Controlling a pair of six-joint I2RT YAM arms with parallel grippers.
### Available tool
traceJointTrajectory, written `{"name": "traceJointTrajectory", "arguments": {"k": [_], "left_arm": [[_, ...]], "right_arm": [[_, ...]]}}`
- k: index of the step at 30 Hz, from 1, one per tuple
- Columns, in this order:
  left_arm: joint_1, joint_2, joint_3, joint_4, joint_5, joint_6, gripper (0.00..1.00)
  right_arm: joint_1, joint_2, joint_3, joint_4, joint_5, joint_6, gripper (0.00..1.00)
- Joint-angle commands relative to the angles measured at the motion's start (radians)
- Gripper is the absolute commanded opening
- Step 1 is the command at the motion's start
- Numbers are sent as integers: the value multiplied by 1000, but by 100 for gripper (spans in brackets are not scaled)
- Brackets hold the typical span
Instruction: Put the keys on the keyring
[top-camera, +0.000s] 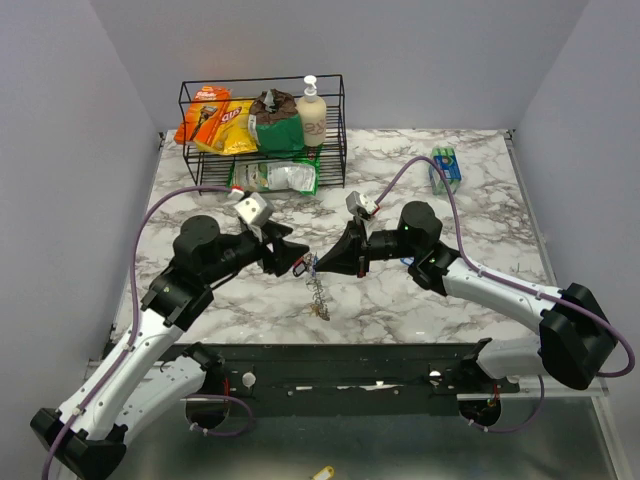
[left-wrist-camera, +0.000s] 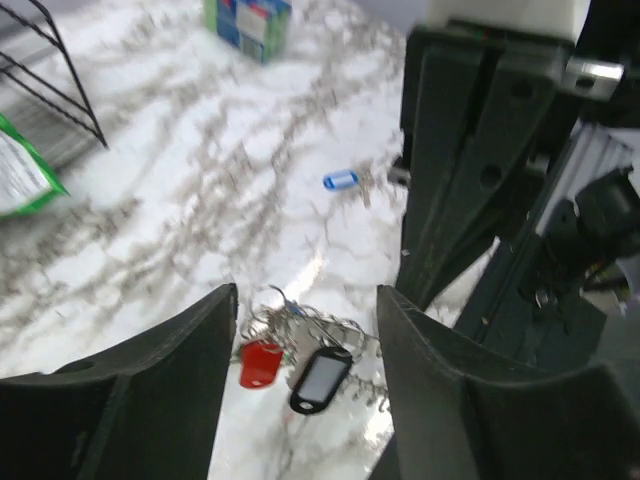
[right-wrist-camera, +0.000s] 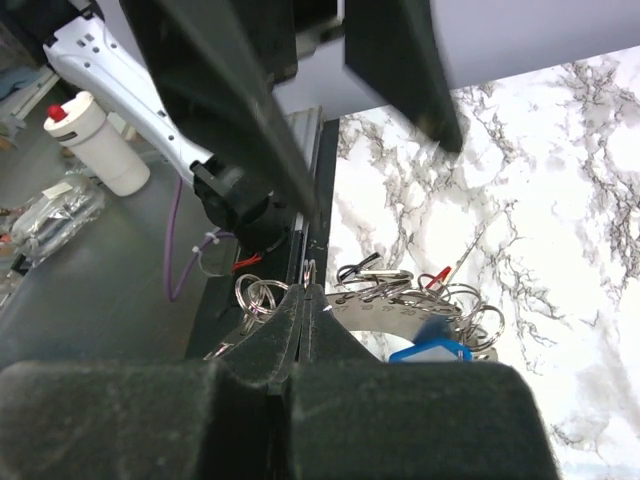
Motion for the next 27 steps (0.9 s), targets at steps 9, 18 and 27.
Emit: {"name": "traceJointTrajectory", "arguments": {"k": [9, 18, 27], "left_arm": [[168, -49, -100, 406, 477, -185, 64], [172, -61, -123, 483, 571, -178, 60], [170, -75, -187, 636, 622, -202, 50]], "right_arm": [[10, -60, -29, 136, 111, 40, 1], [-56, -80, -156, 628, 24, 329, 1], [-124, 63, -107, 1124, -132, 736, 1]]}}
